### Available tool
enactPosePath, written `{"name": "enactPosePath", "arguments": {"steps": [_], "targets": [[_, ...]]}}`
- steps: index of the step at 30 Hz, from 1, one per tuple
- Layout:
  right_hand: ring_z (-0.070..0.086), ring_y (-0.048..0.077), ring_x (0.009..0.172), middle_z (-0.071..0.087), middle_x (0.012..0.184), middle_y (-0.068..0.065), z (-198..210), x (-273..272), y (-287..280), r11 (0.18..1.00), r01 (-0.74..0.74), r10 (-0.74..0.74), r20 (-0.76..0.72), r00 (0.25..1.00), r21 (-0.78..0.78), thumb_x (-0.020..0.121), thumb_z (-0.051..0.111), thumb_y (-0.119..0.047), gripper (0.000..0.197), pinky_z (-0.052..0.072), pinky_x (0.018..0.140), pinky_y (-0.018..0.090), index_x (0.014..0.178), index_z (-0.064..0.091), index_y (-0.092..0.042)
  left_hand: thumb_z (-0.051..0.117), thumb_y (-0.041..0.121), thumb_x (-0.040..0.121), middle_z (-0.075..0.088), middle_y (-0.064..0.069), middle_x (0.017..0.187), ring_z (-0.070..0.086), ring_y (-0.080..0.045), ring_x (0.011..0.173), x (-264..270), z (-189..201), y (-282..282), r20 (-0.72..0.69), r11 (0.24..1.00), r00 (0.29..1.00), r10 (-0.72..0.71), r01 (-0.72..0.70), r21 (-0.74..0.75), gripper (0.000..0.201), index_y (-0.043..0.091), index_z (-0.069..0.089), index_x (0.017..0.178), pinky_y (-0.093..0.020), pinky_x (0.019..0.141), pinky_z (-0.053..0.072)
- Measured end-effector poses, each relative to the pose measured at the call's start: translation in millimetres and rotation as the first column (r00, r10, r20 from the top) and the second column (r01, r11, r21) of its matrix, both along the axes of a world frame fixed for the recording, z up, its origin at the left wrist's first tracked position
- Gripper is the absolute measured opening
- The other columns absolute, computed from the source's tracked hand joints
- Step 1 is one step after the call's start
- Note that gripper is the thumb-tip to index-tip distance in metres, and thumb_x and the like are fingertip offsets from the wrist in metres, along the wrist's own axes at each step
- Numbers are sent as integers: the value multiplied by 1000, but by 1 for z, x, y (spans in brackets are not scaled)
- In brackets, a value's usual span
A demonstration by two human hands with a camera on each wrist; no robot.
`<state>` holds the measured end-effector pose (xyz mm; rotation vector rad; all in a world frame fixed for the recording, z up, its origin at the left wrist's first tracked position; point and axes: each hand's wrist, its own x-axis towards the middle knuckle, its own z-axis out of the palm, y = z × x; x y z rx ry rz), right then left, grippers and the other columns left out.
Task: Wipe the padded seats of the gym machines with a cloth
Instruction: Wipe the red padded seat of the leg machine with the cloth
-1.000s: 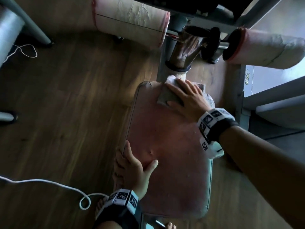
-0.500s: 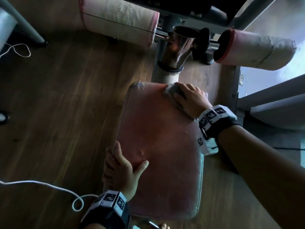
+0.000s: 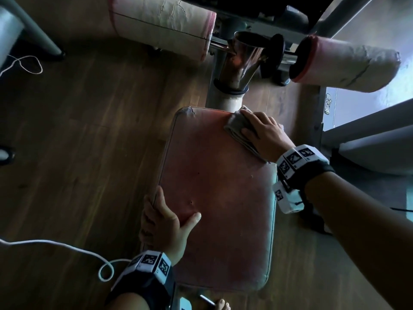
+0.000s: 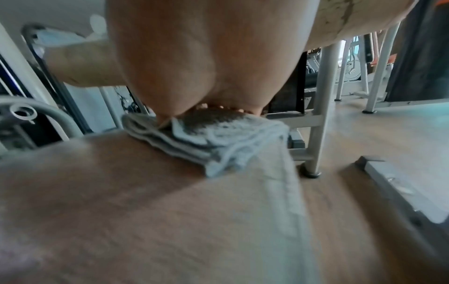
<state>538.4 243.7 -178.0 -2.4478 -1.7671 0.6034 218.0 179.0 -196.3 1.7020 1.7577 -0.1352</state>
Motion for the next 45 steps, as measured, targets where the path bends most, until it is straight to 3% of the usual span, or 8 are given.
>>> {"name": "enactPosePath", "arguments": {"steps": [6, 13, 20, 25, 32, 35, 41, 45], "targets": [[46, 38, 123, 44, 140, 8, -5, 26, -19, 996, 69, -73, -69, 995, -55, 94, 38, -50, 58, 40, 102, 49, 147, 32, -27, 56, 80, 62, 10, -17, 158, 27, -37, 140, 1, 1, -1, -22, 1000, 1000, -11, 12, 24, 116, 33, -9, 146, -54, 107, 32], [40, 31, 127, 40, 146, 0, 0, -42, 50, 991, -134, 136, 65, 989, -26, 99, 36, -48, 53, 30, 102, 47, 148, 27, -33, 56, 78, 69, -6, -12, 159, 12, -32, 145, 2, 7, 3, -42, 997, 999, -16, 12, -80, 118, 33, -20, 147, -51, 113, 24], [43, 33, 124, 44, 141, 3, 1, -18, 26, 996, -76, 79, 60, 995, -46, 97, 29, -53, 53, 34, 100, 49, 147, 27, -36, 55, 81, 67, -4, -13, 159, 15, -33, 144, 4, 7, 2, -83, 997, 996, -33, 26, -74, 119, 34, -23, 143, -50, 112, 25], [42, 33, 125, 45, 141, 4, 2, -43, 51, 994, -44, 52, 87, 995, -96, 100, 30, -51, 47, 31, 100, 45, 144, 30, -36, 54, 80, 69, -12, -11, 159, 7, -32, 147, 3, 10, 6, -52, 987, 998, -23, 14, -161, 120, 34, -27, 145, -49, 116, 20], [36, 32, 129, 39, 145, 1, -2, -25, 34, 992, -48, 54, 45, 998, -120, 98, 29, -56, 50, 28, 104, 50, 146, 20, -45, 55, 76, 73, -13, -13, 158, 5, -33, 146, 5, 16, 9, -39, 977, 999, -13, 5, -214, 117, 34, -25, 147, -51, 115, 16], [38, 31, 128, 42, 143, -1, -2, -41, 55, 989, 1, 5, 37, 999, -148, 90, 27, -65, 56, 27, 103, 48, 143, 26, -48, 53, 76, 74, -14, -14, 158, 4, -33, 146, 3, 17, 9, -38, 975, 999, -27, 18, -223, 116, 33, -27, 147, -51, 116, 18], [35, 32, 129, 40, 141, -2, -9, -110, 110, 978, -174, 178, 32, 984, -114, 94, 29, -63, 49, 22, 109, 49, 141, 26, -50, 54, 76, 75, -15, -13, 158, 3, -34, 146, 2, 16, 8, 23, 975, 1000, 2, 3, -222, 117, 34, -29, 145, -52, 116, 16], [36, 29, 129, 40, 140, -4, -10, -91, 89, 986, -153, 157, 57, 986, -65, 94, 29, -64, 52, 21, 109, 48, 143, 20, -52, 52, 77, 75, -14, -13, 158, 3, -33, 146, 1, 16, 8, 1, 975, 1000, -16, 15, -222, 116, 35, -33, 140, -52, 116, 16]]}}
